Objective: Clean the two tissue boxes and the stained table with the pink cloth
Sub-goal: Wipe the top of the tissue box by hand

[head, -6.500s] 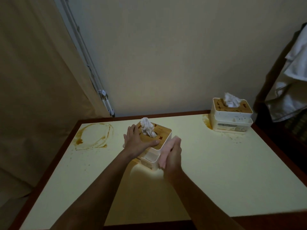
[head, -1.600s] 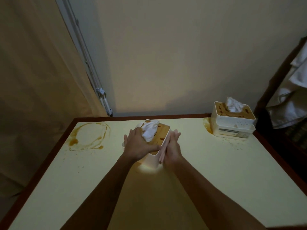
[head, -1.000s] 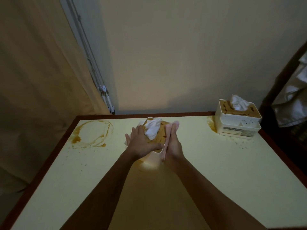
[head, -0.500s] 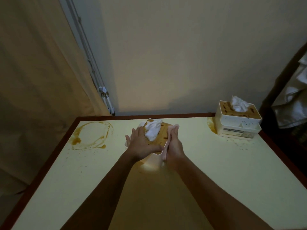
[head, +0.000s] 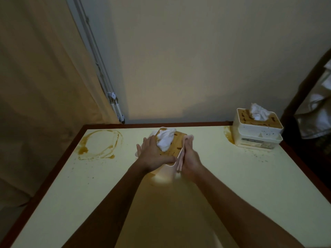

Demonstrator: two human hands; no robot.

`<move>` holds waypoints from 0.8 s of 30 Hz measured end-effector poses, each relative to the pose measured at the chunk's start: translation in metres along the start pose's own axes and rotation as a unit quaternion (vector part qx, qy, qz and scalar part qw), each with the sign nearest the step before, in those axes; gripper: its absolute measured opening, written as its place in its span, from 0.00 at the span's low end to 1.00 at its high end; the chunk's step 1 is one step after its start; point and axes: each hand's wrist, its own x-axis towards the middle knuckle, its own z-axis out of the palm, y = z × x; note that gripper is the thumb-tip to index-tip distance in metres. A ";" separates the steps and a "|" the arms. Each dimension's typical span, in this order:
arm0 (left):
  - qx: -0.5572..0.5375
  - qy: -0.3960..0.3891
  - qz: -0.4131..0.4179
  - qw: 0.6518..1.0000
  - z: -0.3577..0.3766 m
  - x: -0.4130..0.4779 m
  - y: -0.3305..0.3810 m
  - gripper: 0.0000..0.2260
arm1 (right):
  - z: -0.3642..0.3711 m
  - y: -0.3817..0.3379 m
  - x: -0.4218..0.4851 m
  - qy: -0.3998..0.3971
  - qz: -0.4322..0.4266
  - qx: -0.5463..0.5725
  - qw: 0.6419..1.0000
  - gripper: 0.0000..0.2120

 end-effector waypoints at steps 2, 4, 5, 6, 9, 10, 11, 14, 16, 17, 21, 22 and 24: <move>0.002 -0.005 -0.002 1.000 -0.001 0.000 0.001 0.53 | 0.007 -0.014 0.001 0.000 0.012 0.019 1.000 0.33; -0.001 -0.004 0.002 1.000 -0.001 0.000 0.000 0.53 | 0.009 -0.006 0.002 -0.021 0.006 -0.005 1.000 0.45; -0.004 0.000 0.004 1.000 0.000 0.000 0.000 0.52 | 0.008 0.005 -0.005 -0.035 0.008 -0.018 0.999 0.49; -0.008 0.003 0.004 1.000 0.000 0.000 -0.001 0.52 | 0.009 0.018 -0.013 -0.047 0.013 -0.015 0.999 0.48; -0.008 -0.006 0.005 1.000 0.001 0.001 -0.001 0.54 | 0.008 0.038 -0.035 -0.049 -0.025 -0.027 0.998 0.29; -0.006 -0.009 0.006 1.000 0.001 0.001 -0.001 0.55 | 0.004 0.041 -0.032 -0.053 -0.050 -0.036 0.997 0.27; -0.003 -0.009 0.007 1.000 0.001 0.001 -0.001 0.56 | 0.002 0.036 -0.032 -0.069 -0.045 -0.033 0.996 0.31; 0.008 -0.003 0.005 1.000 0.001 0.000 0.002 0.52 | 0.004 0.005 -0.005 -0.030 -0.001 0.014 0.999 0.36; 0.007 -0.002 0.004 1.000 0.001 0.000 0.003 0.51 | 0.005 -0.013 0.009 0.002 0.019 0.026 0.999 0.29; 0.006 -0.001 0.004 1.000 0.001 0.000 0.003 0.51 | 0.008 -0.018 0.010 0.007 0.018 0.045 0.999 0.29; 0.002 0.003 0.005 1.000 0.002 0.001 0.001 0.52 | 0.016 0.006 -0.022 0.001 0.018 0.107 0.994 0.31; -0.002 0.000 0.005 1.000 0.002 0.001 0.000 0.53 | 0.015 0.021 -0.029 -0.014 0.018 0.117 0.993 0.34; -0.009 -0.006 0.002 1.000 0.001 0.001 -0.001 0.55 | 0.018 0.038 -0.044 -0.006 0.016 0.114 0.993 0.40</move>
